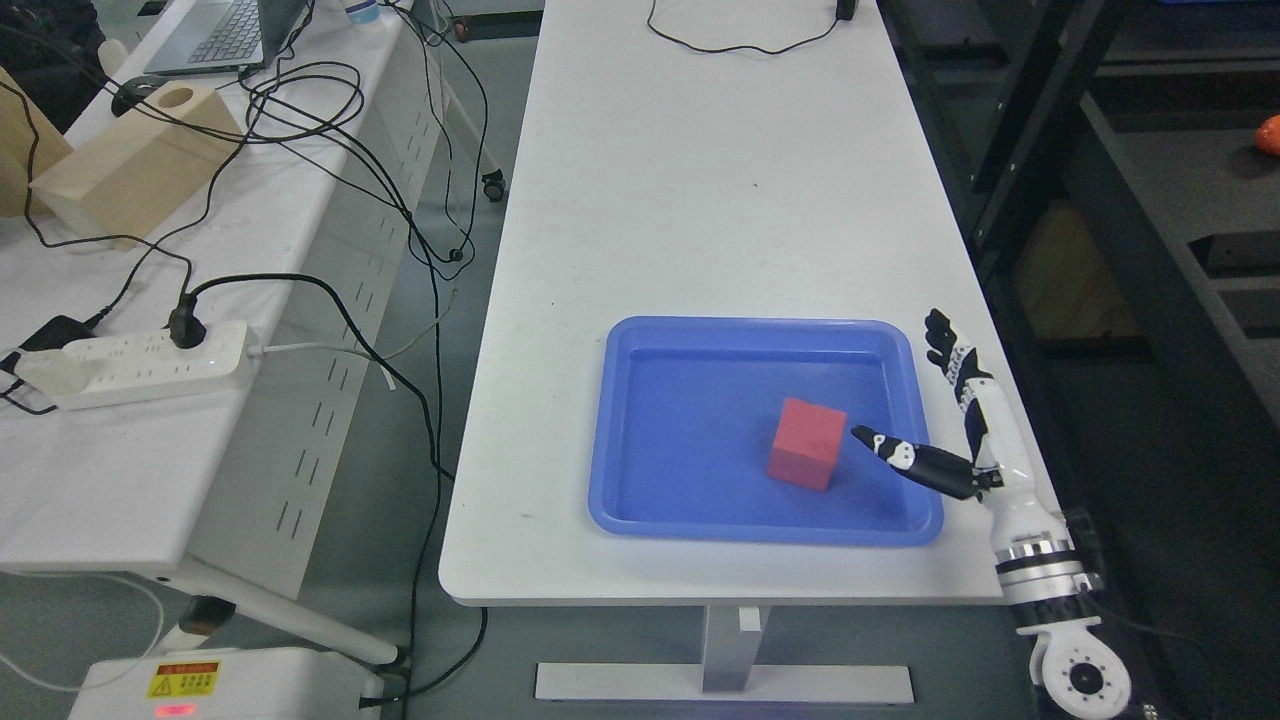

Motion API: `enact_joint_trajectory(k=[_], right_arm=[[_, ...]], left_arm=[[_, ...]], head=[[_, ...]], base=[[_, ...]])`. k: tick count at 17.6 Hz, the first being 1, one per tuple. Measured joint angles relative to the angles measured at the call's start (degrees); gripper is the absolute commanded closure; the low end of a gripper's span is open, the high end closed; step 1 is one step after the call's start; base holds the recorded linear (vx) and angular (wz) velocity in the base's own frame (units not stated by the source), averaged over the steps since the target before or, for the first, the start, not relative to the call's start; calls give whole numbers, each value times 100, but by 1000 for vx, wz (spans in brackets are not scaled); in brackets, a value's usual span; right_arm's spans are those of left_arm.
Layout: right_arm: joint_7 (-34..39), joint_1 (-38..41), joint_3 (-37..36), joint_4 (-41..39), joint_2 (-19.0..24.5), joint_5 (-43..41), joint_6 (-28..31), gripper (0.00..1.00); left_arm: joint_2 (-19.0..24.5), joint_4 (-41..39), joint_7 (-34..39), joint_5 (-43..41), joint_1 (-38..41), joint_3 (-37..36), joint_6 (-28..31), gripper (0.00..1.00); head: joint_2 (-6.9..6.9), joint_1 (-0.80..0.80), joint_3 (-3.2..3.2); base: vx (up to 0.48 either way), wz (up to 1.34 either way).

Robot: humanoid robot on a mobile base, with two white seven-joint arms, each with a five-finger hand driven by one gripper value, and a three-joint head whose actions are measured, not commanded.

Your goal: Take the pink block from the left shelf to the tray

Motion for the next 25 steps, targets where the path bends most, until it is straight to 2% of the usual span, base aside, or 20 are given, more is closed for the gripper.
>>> enact_joint_trajectory(k=[8, 12, 17, 20, 25], right_arm=[[55, 26, -284, -2, 0, -1308, 79, 0], [-21, 25, -363, -2, 0, -1792, 453, 0], [52, 5, -408, -2, 0, -2031, 1183, 0], [92, -12, -420, -2, 0, -2088, 1401, 0], [-557, -65, -322, 0, 0, -2142, 1533, 0]], left_arm=[[0, 0, 0, 0, 0, 0, 0, 0], [0, 0, 0, 0, 0, 0, 0, 0], [-1, 0, 0, 0, 0, 0, 0, 0], [-1, 0, 0, 0, 1, 0, 0, 0], [-1, 0, 0, 0, 1, 0, 0, 0]], head=[[0, 0, 0], [0, 0, 0], [0, 0, 0], [0, 0, 0], [0, 0, 0]], base=[[-119, 3], [-183, -4], [-220, 17], [-199, 61], [-155, -33]])
